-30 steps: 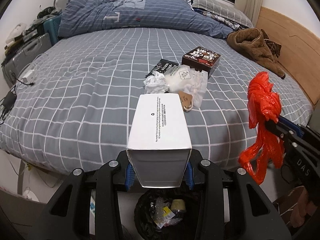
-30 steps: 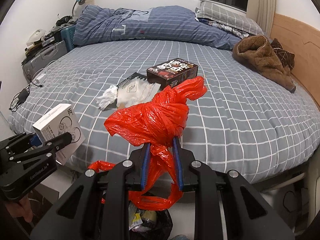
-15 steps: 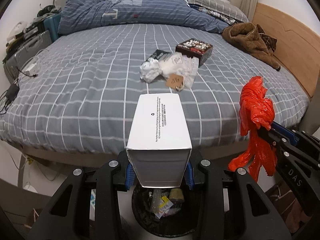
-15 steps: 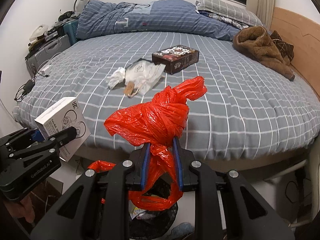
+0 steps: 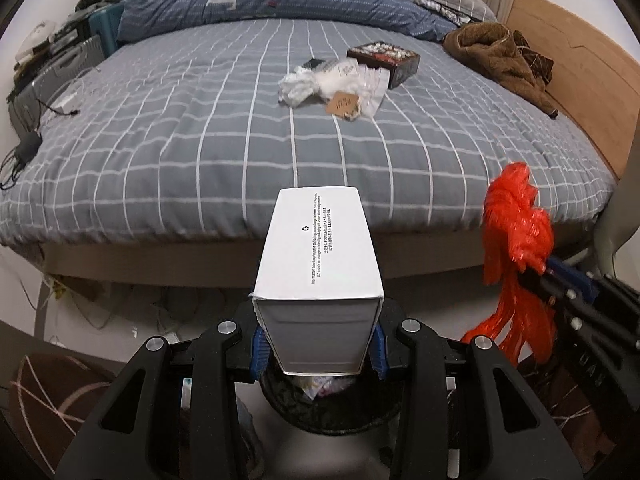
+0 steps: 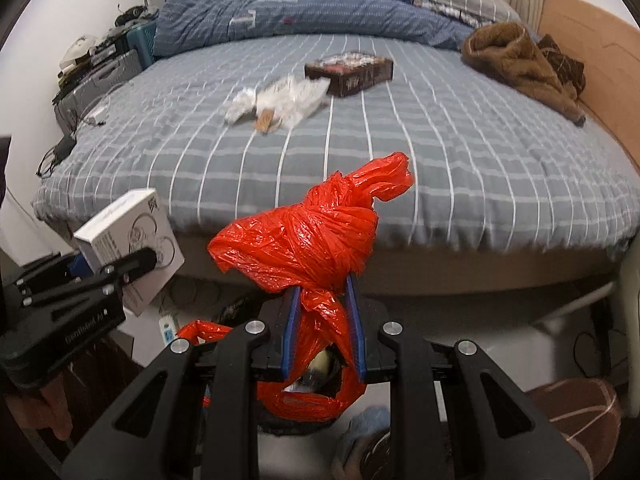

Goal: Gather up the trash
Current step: 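Carry the white box and red bag with both tools over the trash bin, then open the left tool to drop the white box while the right tool drops the red bag into the bin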

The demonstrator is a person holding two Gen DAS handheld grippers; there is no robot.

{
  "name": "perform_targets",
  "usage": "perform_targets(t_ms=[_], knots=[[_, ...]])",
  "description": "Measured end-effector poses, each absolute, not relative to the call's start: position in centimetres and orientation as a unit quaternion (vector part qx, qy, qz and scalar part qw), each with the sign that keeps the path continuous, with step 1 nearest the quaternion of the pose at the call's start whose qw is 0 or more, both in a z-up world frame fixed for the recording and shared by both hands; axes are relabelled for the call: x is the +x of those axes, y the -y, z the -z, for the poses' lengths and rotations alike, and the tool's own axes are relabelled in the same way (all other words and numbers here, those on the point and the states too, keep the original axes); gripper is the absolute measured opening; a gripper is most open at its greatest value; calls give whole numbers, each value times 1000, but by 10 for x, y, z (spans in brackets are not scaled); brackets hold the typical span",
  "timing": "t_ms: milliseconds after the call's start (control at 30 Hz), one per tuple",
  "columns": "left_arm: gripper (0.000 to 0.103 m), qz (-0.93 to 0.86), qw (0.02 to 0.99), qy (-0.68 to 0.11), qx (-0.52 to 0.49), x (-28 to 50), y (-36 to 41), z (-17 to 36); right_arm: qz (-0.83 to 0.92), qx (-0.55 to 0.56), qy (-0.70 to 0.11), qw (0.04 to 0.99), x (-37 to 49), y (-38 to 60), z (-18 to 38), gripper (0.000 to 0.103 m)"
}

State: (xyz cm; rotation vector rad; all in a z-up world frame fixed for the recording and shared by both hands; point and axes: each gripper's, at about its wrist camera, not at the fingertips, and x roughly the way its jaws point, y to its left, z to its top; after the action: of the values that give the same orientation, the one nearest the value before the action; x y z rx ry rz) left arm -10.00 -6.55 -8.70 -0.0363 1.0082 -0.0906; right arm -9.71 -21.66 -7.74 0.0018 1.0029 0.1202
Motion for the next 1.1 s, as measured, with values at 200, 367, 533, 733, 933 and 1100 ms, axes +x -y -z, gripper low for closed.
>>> perform_targets(t_ms=[200,367,533,733,933,1100], knots=[[38,46,859,-509,-13,-102,69,115,-53,5,-508,860,-107,221,97,21],[38,55,843,-535,-21,-96,69,148,-50,24,-549,834,-105,229,134,21],[38,66,827,-559,-12,-81,80,180,-44,46,-603,795,-91,236,182,21],[38,71,809,-584,9,-59,92,218,-36,37,-623,780,-70,236,209,21],[38,77,790,-609,5,-42,100,245,-27,29,-638,769,-62,240,227,21],[38,86,780,-620,5,-32,108,258,-19,29,-643,766,-59,245,235,21]])
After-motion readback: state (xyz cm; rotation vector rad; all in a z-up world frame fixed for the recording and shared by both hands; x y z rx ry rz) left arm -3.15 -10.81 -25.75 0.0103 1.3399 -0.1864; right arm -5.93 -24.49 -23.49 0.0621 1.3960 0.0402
